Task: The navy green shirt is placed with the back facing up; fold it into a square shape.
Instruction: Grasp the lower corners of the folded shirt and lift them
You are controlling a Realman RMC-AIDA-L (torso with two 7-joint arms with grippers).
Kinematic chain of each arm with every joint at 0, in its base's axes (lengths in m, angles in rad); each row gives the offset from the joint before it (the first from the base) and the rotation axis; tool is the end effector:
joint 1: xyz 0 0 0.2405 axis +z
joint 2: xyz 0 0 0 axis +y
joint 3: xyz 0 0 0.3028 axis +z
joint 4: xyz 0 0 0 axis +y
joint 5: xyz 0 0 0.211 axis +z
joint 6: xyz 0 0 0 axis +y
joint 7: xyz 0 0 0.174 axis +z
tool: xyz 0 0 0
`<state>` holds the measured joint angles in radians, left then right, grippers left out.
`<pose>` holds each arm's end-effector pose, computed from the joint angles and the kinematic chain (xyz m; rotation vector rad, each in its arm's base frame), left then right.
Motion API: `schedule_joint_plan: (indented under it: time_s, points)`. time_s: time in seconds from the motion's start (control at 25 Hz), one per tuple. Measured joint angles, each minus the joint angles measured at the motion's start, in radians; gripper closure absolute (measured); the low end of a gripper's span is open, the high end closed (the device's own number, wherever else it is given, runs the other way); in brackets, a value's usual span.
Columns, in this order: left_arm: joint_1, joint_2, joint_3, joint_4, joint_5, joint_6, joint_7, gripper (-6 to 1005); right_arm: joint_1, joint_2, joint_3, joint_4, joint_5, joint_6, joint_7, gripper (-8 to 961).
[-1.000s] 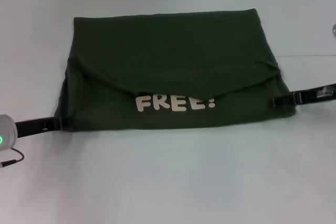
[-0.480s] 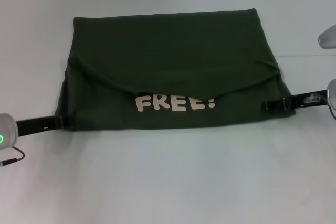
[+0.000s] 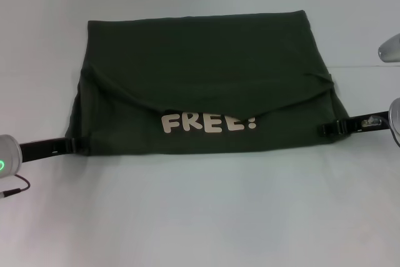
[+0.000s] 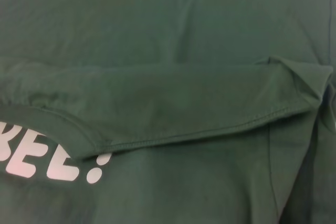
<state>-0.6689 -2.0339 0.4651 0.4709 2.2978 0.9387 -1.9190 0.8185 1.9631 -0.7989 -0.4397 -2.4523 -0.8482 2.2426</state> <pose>-0.3660 0.4426 -0.0333 -2.0371 -1.3857 -0.3920 0.3305 0.4878 -0.0287 -2.1244 1.3000 0.0524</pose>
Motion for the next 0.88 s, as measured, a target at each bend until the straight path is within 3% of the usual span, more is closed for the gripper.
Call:
schedule_joint_plan:
  time_s: [0.56,0.88]
  points:
    - [-0.001,0.001,0.0,0.006,0.002,0.012,-0.009,955,-0.023,-0.014,0.007,-0.012,0.004,-0.027,0.0,886]
    - [0.013,0.021,-0.003,0.071,0.01,0.174,-0.06,955,-0.094,-0.012,0.042,-0.15,0.019,-0.192,-0.005,911]
